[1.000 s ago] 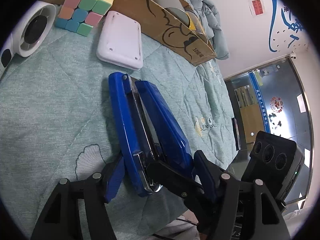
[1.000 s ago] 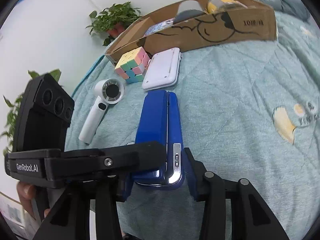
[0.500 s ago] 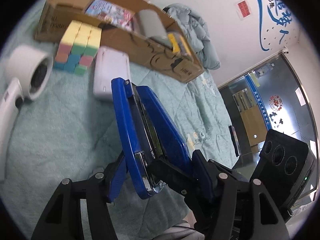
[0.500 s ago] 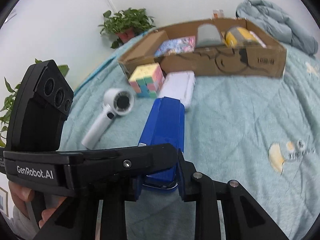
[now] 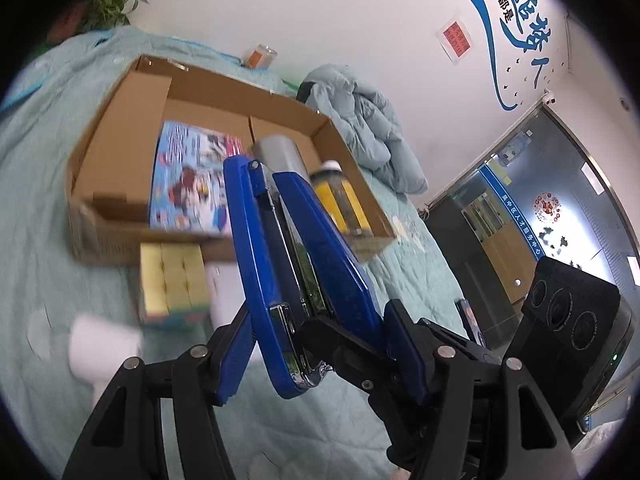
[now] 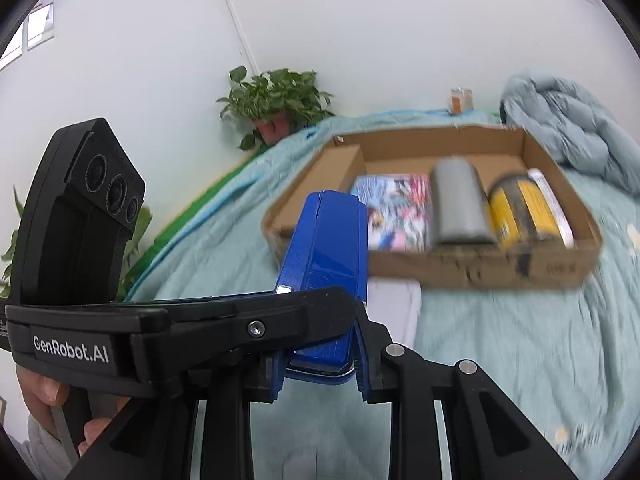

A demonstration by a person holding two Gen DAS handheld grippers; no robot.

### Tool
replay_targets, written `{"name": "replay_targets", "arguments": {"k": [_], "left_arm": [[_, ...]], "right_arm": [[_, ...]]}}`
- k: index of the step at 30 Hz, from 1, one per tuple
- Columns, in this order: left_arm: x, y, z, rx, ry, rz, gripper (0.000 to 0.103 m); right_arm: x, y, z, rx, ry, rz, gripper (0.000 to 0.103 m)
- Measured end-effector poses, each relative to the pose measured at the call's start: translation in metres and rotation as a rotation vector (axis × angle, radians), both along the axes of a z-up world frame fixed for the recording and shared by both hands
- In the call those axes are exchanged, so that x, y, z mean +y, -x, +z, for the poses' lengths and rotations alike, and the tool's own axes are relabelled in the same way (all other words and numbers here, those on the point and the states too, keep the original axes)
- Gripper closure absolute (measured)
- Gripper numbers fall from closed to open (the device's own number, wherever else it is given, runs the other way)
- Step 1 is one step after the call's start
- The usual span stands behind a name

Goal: Organize rigid objects
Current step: 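Carry the stapler with the right tool and lower it beside the game box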

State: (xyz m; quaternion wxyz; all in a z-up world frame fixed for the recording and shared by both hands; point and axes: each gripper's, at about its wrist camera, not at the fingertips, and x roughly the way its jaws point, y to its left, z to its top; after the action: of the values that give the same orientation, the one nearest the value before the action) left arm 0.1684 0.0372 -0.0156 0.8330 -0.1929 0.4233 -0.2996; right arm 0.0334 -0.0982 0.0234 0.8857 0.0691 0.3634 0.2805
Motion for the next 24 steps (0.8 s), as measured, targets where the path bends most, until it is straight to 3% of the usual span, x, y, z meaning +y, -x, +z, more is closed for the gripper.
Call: {"name": "replay_targets", "arguments": {"k": [8, 15, 20, 24], "left_arm": [[0.018, -0.086, 0.004, 0.034, -0.014, -0.010, 0.040], [0.024, -0.146, -0.034, 0.165, -0.028, -0.026, 0.040], [0.025, -0.153, -0.057, 0.245, -0.061, -0.037, 0.040], [0.024, -0.150, -0.055, 0.236, -0.092, -0.042, 0.041]], "right_arm": [[0.034, -0.096, 0.016, 0.042, 0.007, -0.007, 0.078], [0.056, -0.181, -0.016, 0.198, 0.011, -0.028, 0.078], [0.061, -0.200, -0.055, 0.291, -0.008, -0.044, 0.078], [0.063, -0.199, -0.070, 0.315, -0.024, -0.060, 0.075]]}}
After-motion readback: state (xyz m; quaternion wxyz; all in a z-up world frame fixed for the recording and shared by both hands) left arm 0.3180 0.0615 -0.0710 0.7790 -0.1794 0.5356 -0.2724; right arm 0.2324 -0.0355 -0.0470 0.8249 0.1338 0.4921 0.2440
